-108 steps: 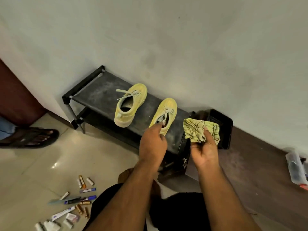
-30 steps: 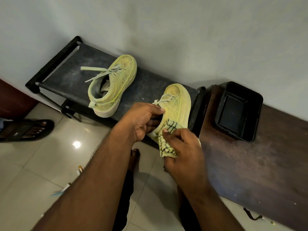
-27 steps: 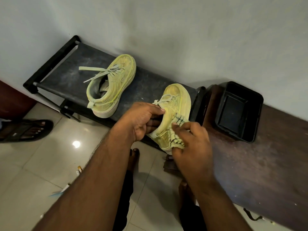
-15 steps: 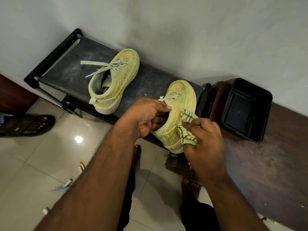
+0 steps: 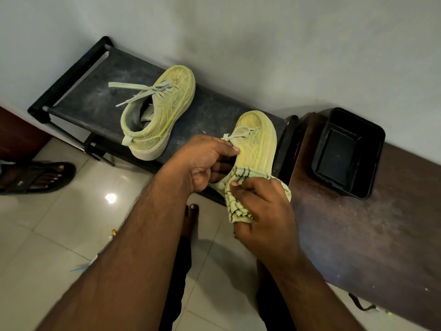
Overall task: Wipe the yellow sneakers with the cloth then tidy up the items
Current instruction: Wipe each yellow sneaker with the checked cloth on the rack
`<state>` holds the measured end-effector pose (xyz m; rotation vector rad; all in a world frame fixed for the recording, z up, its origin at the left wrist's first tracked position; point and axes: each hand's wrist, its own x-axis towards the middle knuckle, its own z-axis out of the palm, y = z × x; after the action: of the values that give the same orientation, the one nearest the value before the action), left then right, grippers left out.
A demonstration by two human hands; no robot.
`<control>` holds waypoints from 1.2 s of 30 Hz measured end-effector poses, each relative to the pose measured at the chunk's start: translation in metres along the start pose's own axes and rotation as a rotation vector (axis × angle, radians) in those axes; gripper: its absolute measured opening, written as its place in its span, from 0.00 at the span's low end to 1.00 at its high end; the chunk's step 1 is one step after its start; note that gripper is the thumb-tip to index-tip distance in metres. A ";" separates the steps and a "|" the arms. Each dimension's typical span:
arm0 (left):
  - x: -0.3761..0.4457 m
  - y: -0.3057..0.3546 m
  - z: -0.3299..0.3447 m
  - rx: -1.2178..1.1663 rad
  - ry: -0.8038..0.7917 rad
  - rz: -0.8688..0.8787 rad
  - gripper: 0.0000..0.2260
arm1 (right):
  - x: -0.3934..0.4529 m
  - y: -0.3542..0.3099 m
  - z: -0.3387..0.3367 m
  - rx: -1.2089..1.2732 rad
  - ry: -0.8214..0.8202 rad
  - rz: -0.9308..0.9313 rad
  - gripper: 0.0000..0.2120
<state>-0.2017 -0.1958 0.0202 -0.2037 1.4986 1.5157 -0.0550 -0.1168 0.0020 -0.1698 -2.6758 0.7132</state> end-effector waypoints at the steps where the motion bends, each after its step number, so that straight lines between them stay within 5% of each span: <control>1: 0.000 0.000 0.000 0.004 0.003 0.005 0.04 | 0.002 0.001 0.000 -0.005 0.009 0.001 0.17; 6: -0.002 -0.001 0.003 0.022 0.016 0.031 0.01 | 0.018 0.009 -0.002 0.025 0.094 0.169 0.23; 13: -0.002 -0.002 -0.001 0.006 0.014 0.020 0.05 | -0.001 0.003 -0.001 0.015 0.023 0.009 0.16; 18: -0.001 -0.001 0.001 0.021 0.015 0.023 0.07 | 0.016 0.015 -0.004 -0.017 0.043 0.137 0.23; 24: -0.008 0.003 0.009 0.046 0.045 0.006 0.04 | -0.006 0.008 -0.004 -0.028 0.011 -0.015 0.17; 32: -0.004 0.000 0.015 0.050 0.075 0.050 0.01 | 0.011 0.015 -0.004 -0.100 0.068 0.126 0.23; 36: -0.004 0.001 0.015 0.046 0.066 0.027 0.02 | -0.005 0.015 -0.010 -0.107 -0.002 -0.001 0.17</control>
<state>-0.1925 -0.1848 0.0271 -0.2088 1.5929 1.5070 -0.0461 -0.1008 0.0011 -0.1961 -2.7176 0.5703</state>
